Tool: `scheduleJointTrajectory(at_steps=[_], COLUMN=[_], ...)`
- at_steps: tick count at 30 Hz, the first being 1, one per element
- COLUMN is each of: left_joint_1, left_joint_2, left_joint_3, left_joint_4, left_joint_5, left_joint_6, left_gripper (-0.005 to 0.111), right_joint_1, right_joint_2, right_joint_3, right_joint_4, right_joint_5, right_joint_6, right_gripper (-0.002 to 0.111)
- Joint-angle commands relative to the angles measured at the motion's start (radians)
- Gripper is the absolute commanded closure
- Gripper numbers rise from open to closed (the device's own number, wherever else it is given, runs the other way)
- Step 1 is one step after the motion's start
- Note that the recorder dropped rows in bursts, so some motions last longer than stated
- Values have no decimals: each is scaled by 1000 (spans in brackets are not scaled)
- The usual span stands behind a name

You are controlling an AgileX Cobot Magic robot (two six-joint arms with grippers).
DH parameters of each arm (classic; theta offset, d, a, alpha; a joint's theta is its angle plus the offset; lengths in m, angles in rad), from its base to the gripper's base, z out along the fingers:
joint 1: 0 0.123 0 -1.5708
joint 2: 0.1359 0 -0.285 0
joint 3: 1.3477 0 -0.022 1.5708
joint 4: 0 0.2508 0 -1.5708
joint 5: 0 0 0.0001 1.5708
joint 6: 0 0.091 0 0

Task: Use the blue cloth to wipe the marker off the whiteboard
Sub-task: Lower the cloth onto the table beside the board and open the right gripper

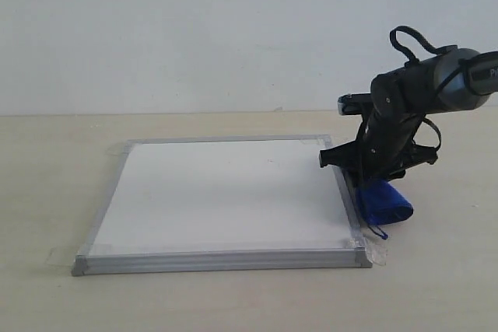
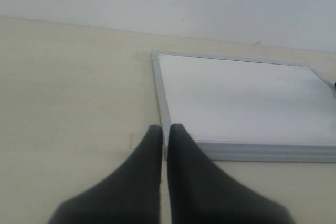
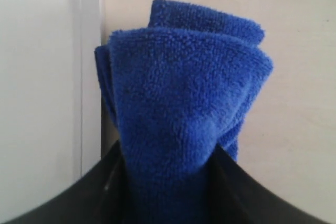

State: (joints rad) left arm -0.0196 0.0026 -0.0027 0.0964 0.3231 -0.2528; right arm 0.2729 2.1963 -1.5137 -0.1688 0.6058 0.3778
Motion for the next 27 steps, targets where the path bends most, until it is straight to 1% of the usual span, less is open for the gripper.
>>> scheduleJointTrajectory(at_steps=[1,11,13,14,15,16,17,21,23,25,26,27], left_joint_1=[-2,-2,-2,-2,-2,-2,-2,-2,-2,-2,-2,-2], left_joint_2=[-3,-3,-3,-3,-3,-3,-3,-3,-3,-3,-3,-3], left_joint_3=[3,3,3,3,3,3,3,3,3,3,3,3], left_joint_4=[0,0,0,0,0,0,0,0,0,0,0,0], left_joint_5=[-9,-9,-9,-9,-9,-9,-9,-9,-9,-9,-9,-9], left_joint_6=[-10,-10,-10,-10,-10,-10,-10,-10,-10,-10,-10,-10], left_gripper=[103,103,103,103,103,103,103,103,103,103,103,103], right_joint_1=[5,5,5,5,5,5,5,5,5,5,5,5], right_joint_2=[4,-12,-12,-12,-12,-12,-12,-62,-149,-224,-250,-292], right_joint_3=[2,2,2,2,2,2,2,2,2,2,2,2], right_joint_4=[75,75,75,75,75,75,75,75,68,3,-30,-71], right_joint_5=[-4,3,9,11,11,11,11,13,44,91,118,180], right_joint_6=[-20,-28,-28,-24,-22,-22,-22,-37,-54,-54,-54,-56], right_gripper=[69,69,60,43,37,25,24,25,25,25,27,36])
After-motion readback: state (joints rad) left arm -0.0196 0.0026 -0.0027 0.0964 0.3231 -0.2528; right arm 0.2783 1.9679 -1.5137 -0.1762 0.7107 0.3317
